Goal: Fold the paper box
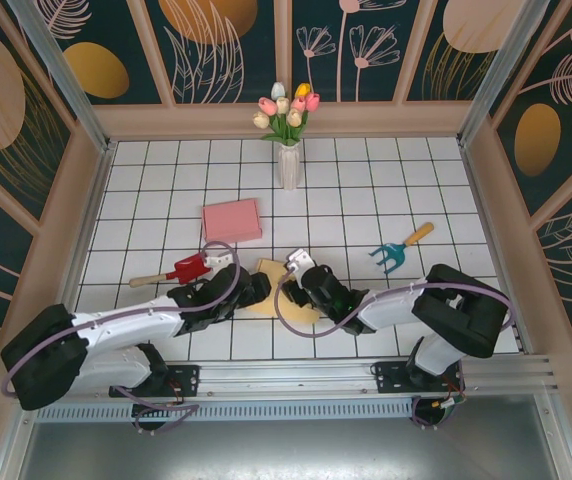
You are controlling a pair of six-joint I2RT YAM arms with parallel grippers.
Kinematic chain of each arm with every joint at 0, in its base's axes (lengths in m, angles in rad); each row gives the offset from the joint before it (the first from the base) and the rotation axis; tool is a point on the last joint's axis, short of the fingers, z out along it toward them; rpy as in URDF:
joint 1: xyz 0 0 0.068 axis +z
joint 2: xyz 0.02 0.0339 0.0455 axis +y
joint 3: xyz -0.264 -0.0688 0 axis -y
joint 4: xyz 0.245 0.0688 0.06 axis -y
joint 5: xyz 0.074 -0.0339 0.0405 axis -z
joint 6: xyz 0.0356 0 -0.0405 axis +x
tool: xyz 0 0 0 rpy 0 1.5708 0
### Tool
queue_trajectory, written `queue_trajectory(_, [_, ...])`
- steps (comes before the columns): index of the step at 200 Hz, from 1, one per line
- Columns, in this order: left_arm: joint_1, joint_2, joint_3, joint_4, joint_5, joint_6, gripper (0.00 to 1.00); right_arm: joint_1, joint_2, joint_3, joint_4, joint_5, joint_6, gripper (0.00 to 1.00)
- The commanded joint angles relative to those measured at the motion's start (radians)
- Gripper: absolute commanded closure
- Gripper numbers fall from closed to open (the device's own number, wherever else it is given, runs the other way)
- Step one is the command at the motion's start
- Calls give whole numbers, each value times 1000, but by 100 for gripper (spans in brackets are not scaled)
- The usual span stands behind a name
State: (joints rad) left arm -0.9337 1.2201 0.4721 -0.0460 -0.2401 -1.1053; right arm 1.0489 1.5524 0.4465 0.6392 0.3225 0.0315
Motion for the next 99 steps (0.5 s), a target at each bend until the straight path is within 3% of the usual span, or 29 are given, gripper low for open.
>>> queue_trajectory(1, [-5, 44, 50, 1, 8, -7, 13, -4, -30, -31, -45, -6, -8, 47])
queue_trajectory(99, [-80, 214, 236, -192, -31, -98, 11, -9, 33, -40, 17, -29, -4, 47])
